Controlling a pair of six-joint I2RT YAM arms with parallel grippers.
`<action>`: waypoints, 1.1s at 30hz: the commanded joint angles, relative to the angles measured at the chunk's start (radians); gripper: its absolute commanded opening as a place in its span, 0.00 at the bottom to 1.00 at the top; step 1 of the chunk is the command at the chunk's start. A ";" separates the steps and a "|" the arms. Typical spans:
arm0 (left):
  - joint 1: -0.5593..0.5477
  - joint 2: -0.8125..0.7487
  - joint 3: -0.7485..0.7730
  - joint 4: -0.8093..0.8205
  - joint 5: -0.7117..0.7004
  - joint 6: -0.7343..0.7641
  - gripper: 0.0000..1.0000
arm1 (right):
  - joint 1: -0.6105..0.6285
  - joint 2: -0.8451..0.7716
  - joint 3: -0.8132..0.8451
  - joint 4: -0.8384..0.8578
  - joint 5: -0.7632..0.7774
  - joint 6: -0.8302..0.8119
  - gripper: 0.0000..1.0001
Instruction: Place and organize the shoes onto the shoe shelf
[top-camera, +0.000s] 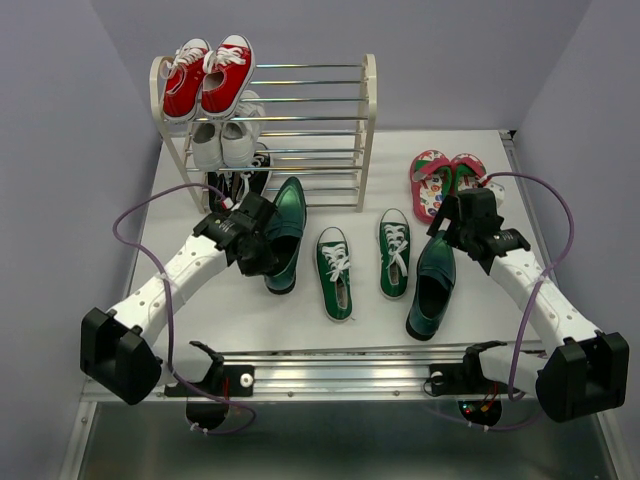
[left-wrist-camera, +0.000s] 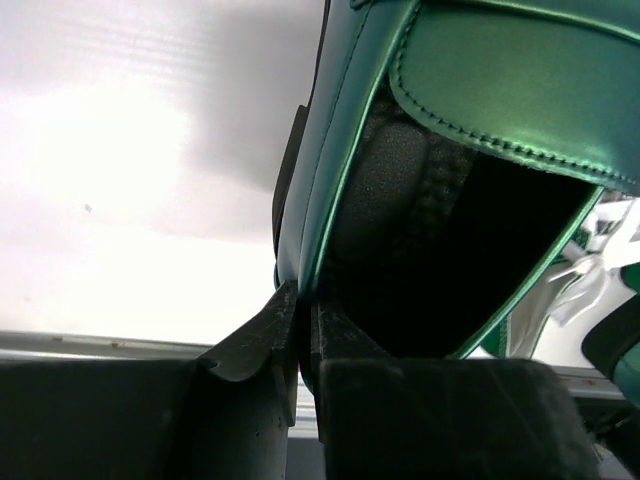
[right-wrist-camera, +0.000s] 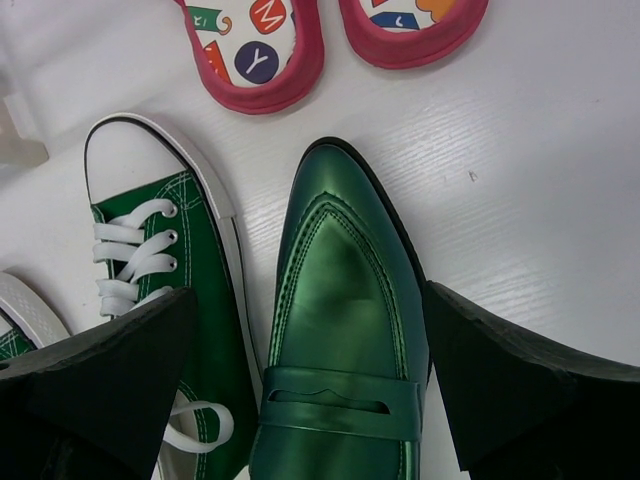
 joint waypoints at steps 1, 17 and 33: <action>-0.003 0.022 0.104 0.175 -0.054 0.006 0.00 | 0.002 -0.007 0.004 0.020 -0.016 -0.014 1.00; 0.009 0.213 0.245 0.281 -0.105 0.037 0.00 | 0.002 -0.032 0.000 0.018 -0.018 -0.012 1.00; 0.076 0.283 0.321 0.258 -0.093 0.048 0.00 | 0.002 -0.042 -0.002 0.020 -0.013 -0.012 1.00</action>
